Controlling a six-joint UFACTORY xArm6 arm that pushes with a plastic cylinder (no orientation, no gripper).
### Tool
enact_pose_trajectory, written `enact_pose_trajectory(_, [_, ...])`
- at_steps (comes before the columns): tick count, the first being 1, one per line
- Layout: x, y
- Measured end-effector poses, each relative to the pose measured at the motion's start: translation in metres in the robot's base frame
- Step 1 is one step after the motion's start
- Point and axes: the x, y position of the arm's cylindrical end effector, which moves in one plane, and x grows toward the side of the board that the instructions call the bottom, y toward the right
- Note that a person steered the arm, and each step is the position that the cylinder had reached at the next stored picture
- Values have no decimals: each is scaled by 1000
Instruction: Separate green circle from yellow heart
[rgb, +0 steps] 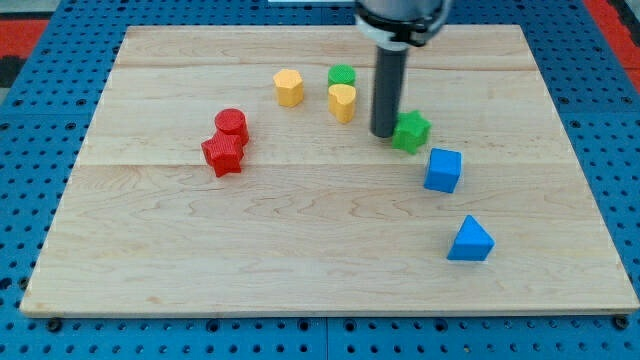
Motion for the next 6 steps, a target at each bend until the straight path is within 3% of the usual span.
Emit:
enact_pose_trajectory(1, [2,35])
enact_pose_trajectory(3, [-39,22])
enact_pose_trajectory(5, [-135,-47])
enact_pose_trajectory(6, [-132,-106])
